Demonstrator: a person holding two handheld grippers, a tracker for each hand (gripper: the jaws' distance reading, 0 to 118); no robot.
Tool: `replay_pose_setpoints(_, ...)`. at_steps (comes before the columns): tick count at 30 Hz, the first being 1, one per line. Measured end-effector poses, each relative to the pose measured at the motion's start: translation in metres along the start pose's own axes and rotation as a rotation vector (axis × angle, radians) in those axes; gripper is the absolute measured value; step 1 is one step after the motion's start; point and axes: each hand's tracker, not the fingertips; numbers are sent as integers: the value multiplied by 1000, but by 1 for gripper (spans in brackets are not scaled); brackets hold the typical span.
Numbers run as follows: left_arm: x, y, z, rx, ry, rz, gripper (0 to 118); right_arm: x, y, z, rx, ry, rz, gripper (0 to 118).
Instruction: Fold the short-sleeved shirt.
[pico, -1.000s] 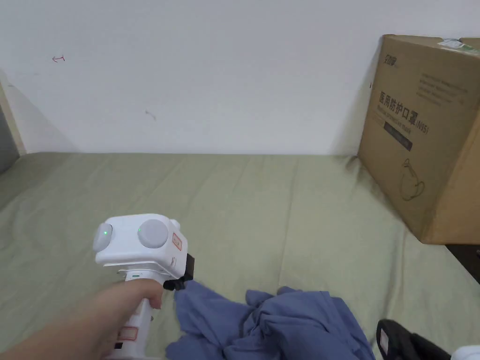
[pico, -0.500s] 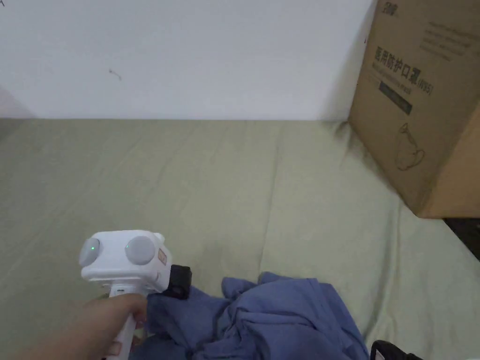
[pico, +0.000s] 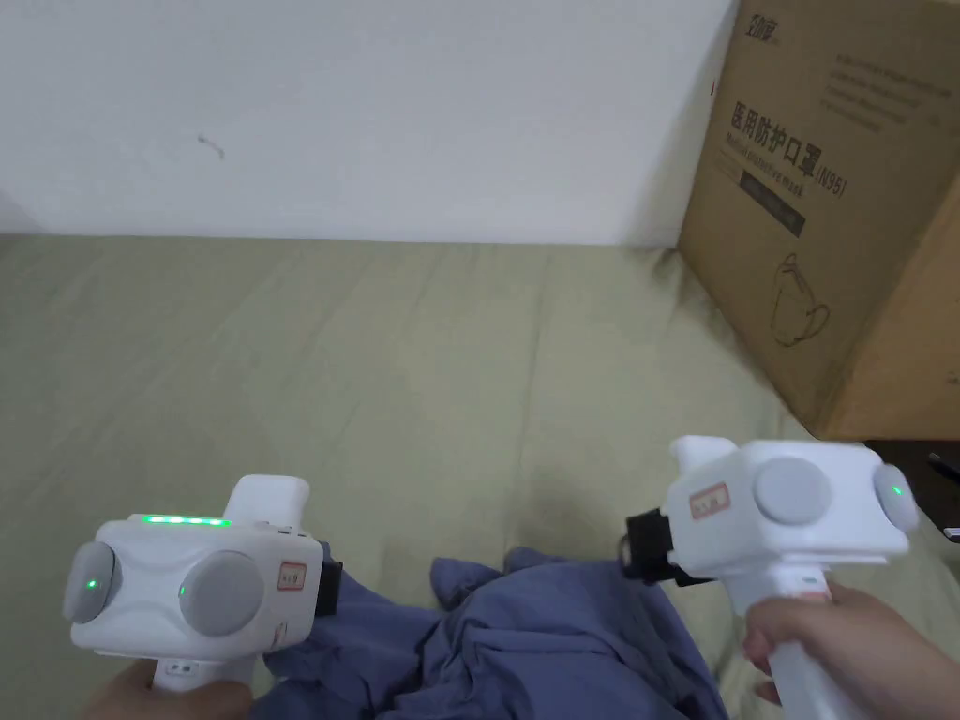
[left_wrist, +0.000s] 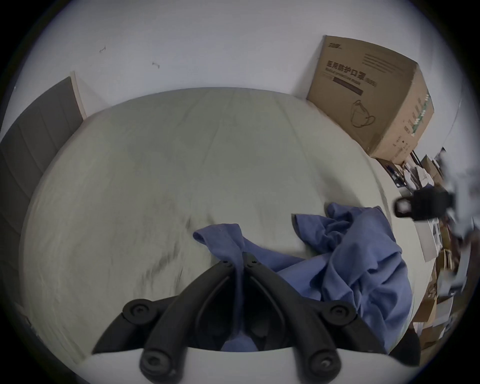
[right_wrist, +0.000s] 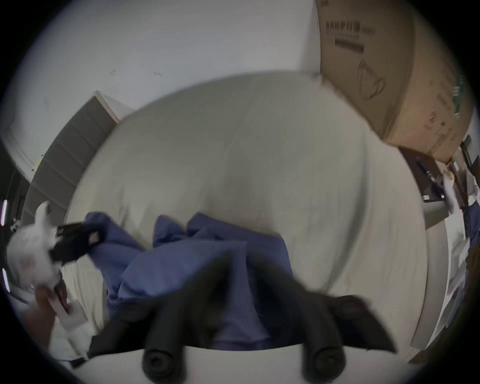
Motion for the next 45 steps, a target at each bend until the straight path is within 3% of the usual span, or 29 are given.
replay_pose_setpoints(1, 1, -2, 1, -1, -4, -18, 2, 4, 9, -12, -51, 11, -28, 47)
replay_pose_setpoints(2, 3, -4, 2, -8, 4, -47, 2, 7, 18, -27, -121, 21, -68, 97)
replay_pose_setpoints(3, 3, -7, 3, -8, 14, -55, 2, 10, 22, -37, -162, 27, -107, 113)
replay_pose_setpoints(4, 3, -9, 3, -11, 15, -53, 2, 10, 24, -45, -158, -4, -145, 116)
replay_pose_setpoints(8, -4, -17, 1, -58, 3, -21, 2, 9, 19, -75, -188, -103, -169, 108)
replay_pose_setpoints(9, -8, -19, 0, -65, -3, -2, 2, 9, 12, -77, -196, -81, -157, 94)
replay_pose_setpoints(10, -11, -20, 0, -69, -10, 12, 2, 7, 9, -75, -192, -74, -141, 68)
replay_pose_setpoints(11, -15, -21, 0, -73, -20, 33, 2, 4, 8, -67, -143, -147, -73, 53)
replay_pose_setpoints(13, -21, -21, 1, -85, -36, 77, 2, 10, 5, -51, -100, -50, -73, 6)
replay_pose_setpoints(17, -34, -17, 25, -56, -32, 139, 2, 25, -8, 15, 33, 70, -162, 6)
replay_pose_setpoints(22, -45, -2, 96, 69, -20, 153, 2, 18, -30, 126, 208, 167, -91, 6)
replay_pose_setpoints(29, -60, 35, 226, 311, 40, 155, 2, 17, -39, 263, 420, 176, -90, 6)
replay_pose_setpoints(34, -64, 61, 285, 445, 68, 183, 2, 16, -28, 313, 518, 160, -100, 6)
replay_pose_setpoints(41, -89, 114, 313, 532, 107, 250, 2, 21, 27, 353, 612, 117, -168, 6)
replay_pose_setpoints(45, -92, 139, 315, 584, 114, 242, 2, 22, 63, 364, 668, 140, -224, 6)
